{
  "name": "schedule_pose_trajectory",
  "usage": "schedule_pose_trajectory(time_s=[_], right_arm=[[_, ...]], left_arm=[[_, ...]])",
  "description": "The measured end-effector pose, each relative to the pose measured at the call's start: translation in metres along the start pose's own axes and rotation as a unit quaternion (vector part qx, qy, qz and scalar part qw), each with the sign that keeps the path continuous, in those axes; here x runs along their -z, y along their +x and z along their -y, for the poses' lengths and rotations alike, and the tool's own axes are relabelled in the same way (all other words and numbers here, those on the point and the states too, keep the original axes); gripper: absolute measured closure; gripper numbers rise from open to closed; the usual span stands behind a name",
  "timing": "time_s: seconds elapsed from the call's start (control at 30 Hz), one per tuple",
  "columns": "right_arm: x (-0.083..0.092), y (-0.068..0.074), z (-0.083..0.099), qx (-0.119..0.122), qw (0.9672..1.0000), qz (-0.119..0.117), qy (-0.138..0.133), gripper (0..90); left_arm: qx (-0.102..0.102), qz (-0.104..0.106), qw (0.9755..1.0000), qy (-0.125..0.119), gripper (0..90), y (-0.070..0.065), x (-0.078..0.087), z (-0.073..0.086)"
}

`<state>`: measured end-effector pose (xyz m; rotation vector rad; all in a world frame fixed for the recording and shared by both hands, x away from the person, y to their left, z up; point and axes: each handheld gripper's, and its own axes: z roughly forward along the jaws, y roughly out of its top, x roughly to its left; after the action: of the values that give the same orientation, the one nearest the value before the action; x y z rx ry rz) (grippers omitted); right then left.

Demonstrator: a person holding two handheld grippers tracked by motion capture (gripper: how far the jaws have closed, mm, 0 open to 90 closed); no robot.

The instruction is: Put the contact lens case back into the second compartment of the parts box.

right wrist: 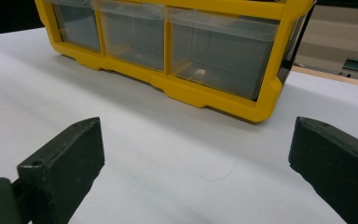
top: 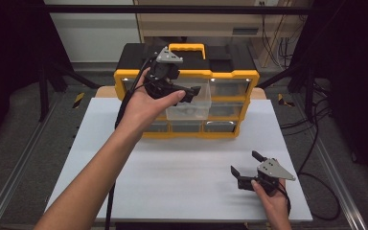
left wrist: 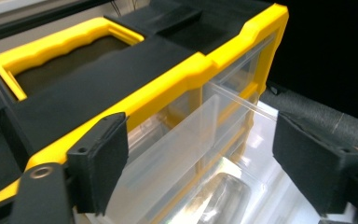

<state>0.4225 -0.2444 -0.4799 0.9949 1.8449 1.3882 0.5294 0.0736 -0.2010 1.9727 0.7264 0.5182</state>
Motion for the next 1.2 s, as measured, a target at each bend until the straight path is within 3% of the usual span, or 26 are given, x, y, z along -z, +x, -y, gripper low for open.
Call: schedule_pose_trajectory(time_s=[0.5, 0.87, 1.2], right_arm=[[0.0, 0.0, 0.0, 0.0, 1.0, 0.0, -0.001, 3.7], [0.001, -0.001, 0.0, -0.004, 1.0, 0.0, -0.001, 3.6], [-0.001, -0.002, -0.001, -0.002, 1.0, -0.002, -0.003, 3.6]], left_arm=[[-0.005, 0.001, 0.9992, -0.04, 7.4, -0.005, 0.004, -0.003], [-0.01, 0.005, 0.996, -0.088, 3.3, -0.006, 0.008, -0.003], [-0.014, -0.004, 0.9942, -0.107, 2.9, -0.004, 0.016, 0.002]])
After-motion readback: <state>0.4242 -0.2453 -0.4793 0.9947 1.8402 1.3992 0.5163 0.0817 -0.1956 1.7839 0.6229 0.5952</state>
